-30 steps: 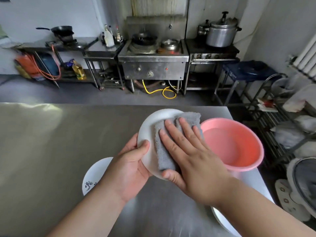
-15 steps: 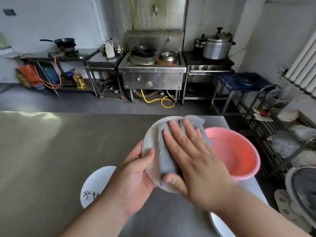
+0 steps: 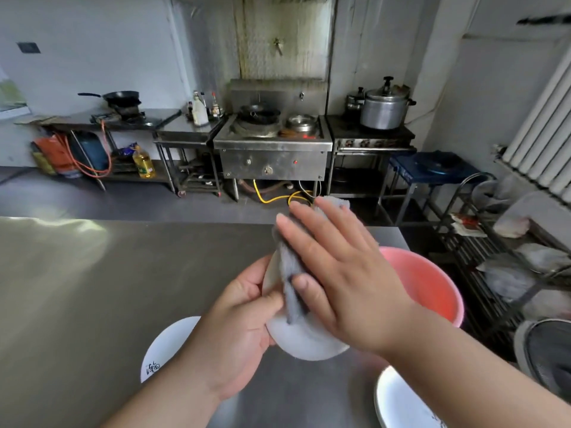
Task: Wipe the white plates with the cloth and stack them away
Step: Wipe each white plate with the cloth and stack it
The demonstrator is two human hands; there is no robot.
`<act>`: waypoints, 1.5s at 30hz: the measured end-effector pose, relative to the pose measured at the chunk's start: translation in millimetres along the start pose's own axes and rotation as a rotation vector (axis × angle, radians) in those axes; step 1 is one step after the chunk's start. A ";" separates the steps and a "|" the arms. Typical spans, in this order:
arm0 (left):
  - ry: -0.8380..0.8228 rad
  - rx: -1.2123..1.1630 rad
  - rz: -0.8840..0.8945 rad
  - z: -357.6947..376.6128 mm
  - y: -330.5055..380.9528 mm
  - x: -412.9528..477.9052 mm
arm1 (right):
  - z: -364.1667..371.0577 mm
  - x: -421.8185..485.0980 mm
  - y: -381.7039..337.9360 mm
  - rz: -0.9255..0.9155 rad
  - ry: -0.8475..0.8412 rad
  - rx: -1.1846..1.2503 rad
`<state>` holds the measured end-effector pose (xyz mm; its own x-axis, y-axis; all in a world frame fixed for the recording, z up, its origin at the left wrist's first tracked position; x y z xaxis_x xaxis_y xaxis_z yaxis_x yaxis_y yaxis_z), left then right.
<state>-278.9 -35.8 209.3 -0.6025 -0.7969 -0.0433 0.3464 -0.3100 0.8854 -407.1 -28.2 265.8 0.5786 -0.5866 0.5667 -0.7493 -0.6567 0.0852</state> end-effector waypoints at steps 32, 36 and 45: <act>0.116 -0.258 0.169 -35.1 35.9 12.8 | 9.1 -35.0 0.2 0.488 0.315 0.244; 0.137 -0.277 0.111 -36.7 21.1 11.8 | 8.2 -30.1 0.1 0.438 0.262 0.164; 0.105 -0.374 0.197 -26.2 24.2 20.0 | 16.2 -30.6 6.0 0.697 0.491 0.503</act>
<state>-263.7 -72.8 217.8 -0.4294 -0.9019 0.0459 0.6956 -0.2979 0.6538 -424.1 -21.9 235.7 -0.2230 -0.7314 0.6445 -0.5812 -0.4311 -0.6902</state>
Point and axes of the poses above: each hand's wrist, its own x-axis towards the middle knuckle, its own z-axis out of the palm, y = z × x, the point moved 6 cm from there along x, towards the middle knuckle, and after that the axes turned 9 degrees about -z, right-handed, at the moved point
